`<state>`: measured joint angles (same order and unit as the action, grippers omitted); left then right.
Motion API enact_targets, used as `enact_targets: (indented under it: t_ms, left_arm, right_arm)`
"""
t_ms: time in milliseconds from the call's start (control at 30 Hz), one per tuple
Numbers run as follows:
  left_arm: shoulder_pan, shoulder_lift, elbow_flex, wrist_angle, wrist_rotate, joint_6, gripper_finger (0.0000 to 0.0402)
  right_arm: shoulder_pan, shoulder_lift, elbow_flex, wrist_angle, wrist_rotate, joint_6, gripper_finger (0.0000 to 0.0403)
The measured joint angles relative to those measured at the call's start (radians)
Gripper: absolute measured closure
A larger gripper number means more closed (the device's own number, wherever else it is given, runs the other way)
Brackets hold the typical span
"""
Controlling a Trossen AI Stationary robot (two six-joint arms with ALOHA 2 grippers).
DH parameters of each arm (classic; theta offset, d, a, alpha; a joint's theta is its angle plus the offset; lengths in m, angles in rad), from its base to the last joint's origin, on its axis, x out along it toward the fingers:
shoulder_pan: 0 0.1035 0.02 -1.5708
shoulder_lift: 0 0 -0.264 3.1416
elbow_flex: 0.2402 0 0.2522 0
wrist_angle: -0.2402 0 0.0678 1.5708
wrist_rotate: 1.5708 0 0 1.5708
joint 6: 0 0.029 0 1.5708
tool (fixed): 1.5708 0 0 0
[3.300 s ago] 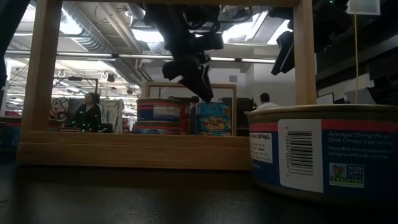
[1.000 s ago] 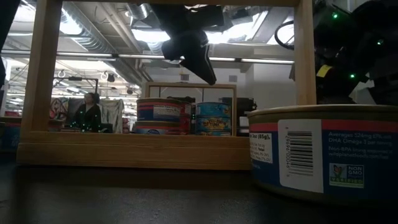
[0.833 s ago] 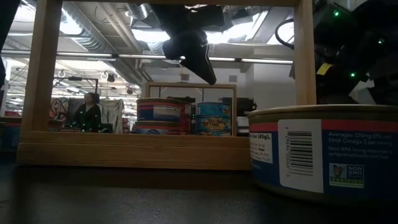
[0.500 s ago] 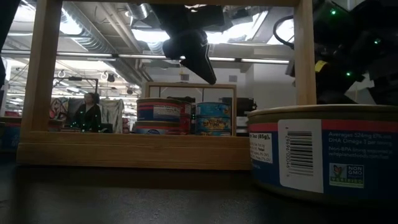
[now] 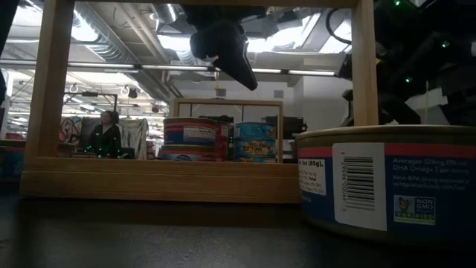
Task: Stack canned seafood by type on shelf
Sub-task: Put the blue-pink tuna can on the shelf
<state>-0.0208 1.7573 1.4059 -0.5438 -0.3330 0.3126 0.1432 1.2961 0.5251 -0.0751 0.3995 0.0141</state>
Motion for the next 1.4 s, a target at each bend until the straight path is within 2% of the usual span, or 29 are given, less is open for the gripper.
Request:
enact_targets:
  t_ms: [567,833,1100,1400]
  left_arm:
    - [0.001,-0.041,0.000,0.005,-0.001,0.000,0.0268]
    - [0.001,-0.049,0.000,0.004,-0.001,0.003,0.0268]
    - [0.000,-0.057,0.000,0.002,-0.001,0.002,0.0268]
    - [-0.012,-0.057,0.000,0.002,-0.001,0.013,0.0268]
  right_arm:
    - [0.000,-0.001,0.001,0.206,-0.028,0.000,0.0403]
    - [0.000,0.012,0.002,0.303,-0.078,-0.024,0.0403]
    - [0.000,0.142,0.015,0.501,-0.135,-0.110,0.0403]
    - [0.000,0.320,0.139,0.509,-0.158,-0.210,0.0403]
